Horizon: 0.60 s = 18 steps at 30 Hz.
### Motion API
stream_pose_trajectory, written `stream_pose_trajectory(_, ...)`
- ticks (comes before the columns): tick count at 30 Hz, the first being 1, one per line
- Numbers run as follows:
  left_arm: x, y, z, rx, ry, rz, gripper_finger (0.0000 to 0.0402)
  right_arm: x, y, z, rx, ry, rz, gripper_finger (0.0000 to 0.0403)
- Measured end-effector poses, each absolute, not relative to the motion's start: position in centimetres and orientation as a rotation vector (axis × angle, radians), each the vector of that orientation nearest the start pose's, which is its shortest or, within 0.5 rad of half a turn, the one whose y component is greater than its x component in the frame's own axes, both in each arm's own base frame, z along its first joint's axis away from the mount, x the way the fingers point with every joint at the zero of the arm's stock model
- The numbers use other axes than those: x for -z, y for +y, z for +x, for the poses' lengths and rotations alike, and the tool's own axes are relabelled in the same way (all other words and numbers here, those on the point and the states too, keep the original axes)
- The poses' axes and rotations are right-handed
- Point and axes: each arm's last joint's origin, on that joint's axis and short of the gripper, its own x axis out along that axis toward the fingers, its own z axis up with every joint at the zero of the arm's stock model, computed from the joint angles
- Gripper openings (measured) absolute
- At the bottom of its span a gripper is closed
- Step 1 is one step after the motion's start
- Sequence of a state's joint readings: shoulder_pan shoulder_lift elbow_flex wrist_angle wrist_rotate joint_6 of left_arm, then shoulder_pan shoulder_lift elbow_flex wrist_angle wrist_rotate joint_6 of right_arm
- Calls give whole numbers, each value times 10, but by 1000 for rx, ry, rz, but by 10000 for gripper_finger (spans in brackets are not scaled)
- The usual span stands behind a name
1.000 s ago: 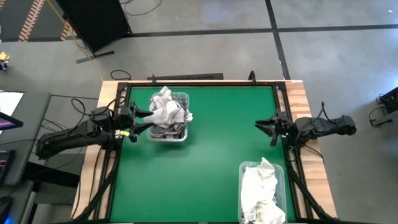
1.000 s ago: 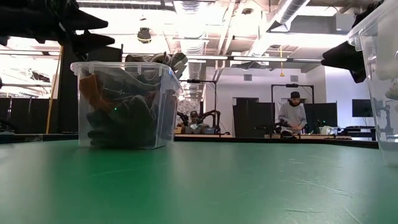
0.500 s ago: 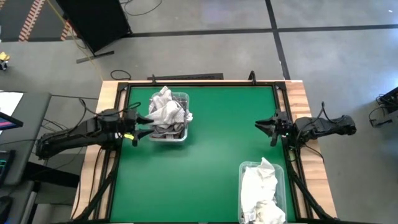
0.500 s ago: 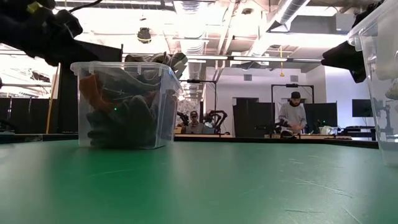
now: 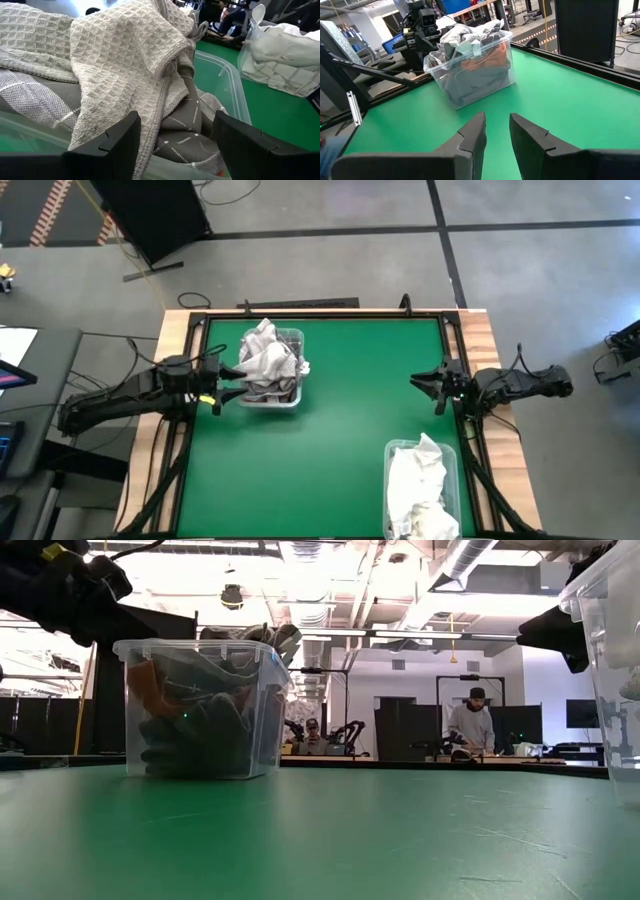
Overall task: Sort towels by color in basket
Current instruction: Return to Home Position
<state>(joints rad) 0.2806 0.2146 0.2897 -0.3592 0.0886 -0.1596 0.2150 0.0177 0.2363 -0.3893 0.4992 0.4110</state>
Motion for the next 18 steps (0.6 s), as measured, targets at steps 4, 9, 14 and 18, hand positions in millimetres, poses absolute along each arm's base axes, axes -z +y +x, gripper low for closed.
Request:
stream_pose_trajectory(4,-211,24,92,-212,256,-211,240,-204,2,75,311,100,348,118)
stream_pose_trajectory(9,-211,24,92,-212,255,-211,240,-204,2,75,311,100,348,118)
stream_pose_trajectory(14,-211,24,92,-212,254,-211,240,-204,2,75,311,99,348,118)
stream_pose_trajectory(18,-211,24,92,-212,255,-211,240,-204,2,75,311,99,348,118)
